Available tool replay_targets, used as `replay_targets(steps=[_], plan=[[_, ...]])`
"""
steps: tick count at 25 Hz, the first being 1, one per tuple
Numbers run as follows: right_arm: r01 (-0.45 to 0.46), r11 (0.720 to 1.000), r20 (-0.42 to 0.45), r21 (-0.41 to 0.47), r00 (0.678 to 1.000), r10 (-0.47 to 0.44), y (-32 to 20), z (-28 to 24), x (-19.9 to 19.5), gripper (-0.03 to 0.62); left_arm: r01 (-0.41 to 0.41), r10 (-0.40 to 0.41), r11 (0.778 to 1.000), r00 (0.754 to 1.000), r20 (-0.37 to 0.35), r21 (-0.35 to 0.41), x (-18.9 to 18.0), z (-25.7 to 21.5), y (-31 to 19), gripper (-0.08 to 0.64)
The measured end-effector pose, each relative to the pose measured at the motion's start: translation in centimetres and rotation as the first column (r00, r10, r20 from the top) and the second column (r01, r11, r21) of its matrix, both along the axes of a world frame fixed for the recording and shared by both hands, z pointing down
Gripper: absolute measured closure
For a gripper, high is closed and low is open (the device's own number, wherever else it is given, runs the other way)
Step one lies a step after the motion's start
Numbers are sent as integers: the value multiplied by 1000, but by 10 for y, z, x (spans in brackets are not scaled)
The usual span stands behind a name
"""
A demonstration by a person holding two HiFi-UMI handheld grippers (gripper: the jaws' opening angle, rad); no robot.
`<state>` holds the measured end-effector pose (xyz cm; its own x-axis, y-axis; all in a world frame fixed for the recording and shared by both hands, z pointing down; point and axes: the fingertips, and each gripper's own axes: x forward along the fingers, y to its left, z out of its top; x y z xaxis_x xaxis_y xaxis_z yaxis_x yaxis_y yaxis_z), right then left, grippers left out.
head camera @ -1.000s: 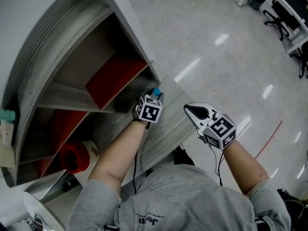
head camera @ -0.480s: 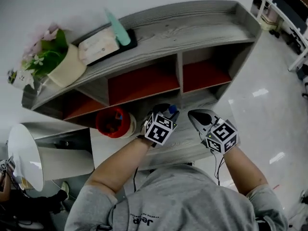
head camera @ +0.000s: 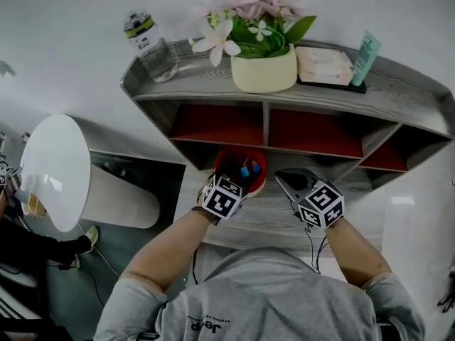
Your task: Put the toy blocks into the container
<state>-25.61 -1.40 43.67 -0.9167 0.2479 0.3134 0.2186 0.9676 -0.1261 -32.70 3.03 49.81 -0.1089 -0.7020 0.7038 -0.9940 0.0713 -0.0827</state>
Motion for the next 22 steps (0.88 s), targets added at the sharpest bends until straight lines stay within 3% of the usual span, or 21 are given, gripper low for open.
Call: replay_targets(steps=[4,8,11,14,22], plan=[[47,999,-21,10,999,-47,31,4,-34,592,33,-33,999,999,-5,12,-32,3,28,344],[58,998,-32,16,998,-57,42,5,-47,592,27,-26,999,1000,-14,25,-42,4,30,344],[58,998,-36,21,998,-57,42,5,-49,592,25,-25,999,1000,-12,37,-45,5,23,335],[55,998,-36,24,998,-54,39,4,-47,592,25,-24,998,1000,-20,65,-45,4,15,232],[45,999,-37,31,998,-43,27,0,-35,592,42,-37,993,998,-51,107,-39,-8,12,232]])
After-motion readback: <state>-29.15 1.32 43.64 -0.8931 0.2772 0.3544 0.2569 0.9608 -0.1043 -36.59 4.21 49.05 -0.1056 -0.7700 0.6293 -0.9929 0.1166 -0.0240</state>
